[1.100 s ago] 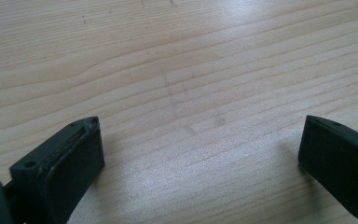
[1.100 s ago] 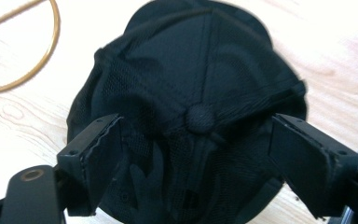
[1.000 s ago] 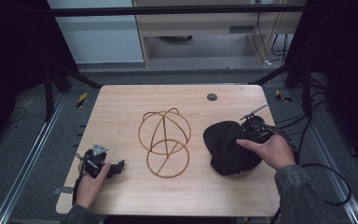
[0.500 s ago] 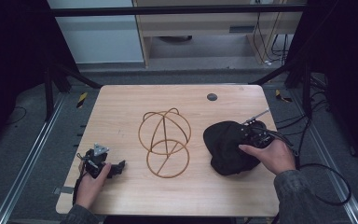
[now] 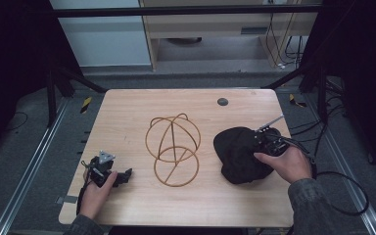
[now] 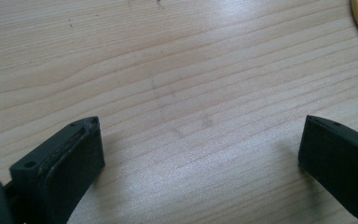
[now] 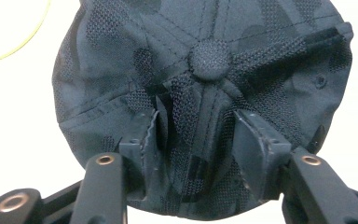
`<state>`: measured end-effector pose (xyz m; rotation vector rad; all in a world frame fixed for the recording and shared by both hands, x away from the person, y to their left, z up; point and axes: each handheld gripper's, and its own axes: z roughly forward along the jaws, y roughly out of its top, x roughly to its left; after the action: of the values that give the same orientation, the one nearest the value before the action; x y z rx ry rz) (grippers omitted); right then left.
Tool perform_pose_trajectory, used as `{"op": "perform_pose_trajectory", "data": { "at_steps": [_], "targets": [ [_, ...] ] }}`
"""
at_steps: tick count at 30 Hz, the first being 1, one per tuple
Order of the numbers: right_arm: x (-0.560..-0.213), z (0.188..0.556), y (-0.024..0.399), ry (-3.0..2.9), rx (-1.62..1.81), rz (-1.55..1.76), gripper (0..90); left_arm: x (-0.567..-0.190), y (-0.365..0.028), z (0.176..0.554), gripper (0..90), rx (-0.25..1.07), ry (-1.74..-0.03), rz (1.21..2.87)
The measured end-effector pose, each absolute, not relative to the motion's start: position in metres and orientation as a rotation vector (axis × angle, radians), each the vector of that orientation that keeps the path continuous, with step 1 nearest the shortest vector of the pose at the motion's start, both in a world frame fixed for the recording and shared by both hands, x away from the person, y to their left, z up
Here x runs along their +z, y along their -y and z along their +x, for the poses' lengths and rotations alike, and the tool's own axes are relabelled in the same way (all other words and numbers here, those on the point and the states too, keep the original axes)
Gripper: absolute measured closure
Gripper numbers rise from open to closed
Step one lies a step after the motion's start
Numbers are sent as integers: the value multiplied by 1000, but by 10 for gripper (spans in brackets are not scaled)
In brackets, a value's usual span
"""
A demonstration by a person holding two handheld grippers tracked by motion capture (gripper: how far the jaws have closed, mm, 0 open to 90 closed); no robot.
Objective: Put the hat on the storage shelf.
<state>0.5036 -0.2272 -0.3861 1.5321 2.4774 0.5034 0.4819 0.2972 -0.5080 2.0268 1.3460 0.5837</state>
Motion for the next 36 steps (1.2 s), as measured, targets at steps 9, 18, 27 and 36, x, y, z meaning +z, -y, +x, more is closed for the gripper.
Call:
{"op": "perform_pose_trajectory", "data": {
  "at_steps": [9, 18, 27, 36],
  "targets": [
    [-390, 507, 229, -2500, 500, 1525, 660, -508, -297, 482, 0, 583, -1344, 2028],
    [-390, 507, 230, -2499, 501, 1521, 763, -508, -297, 482, 0, 583, -1343, 2029],
    [-380, 507, 233, -2516, 499, 1482, 829, -508, -297, 482, 0, 583, -1343, 2029],
    [-364, 505, 237, -2517, 526, 1461, 851, -508, -297, 482, 0, 583, -1343, 2029]
  ]
}}
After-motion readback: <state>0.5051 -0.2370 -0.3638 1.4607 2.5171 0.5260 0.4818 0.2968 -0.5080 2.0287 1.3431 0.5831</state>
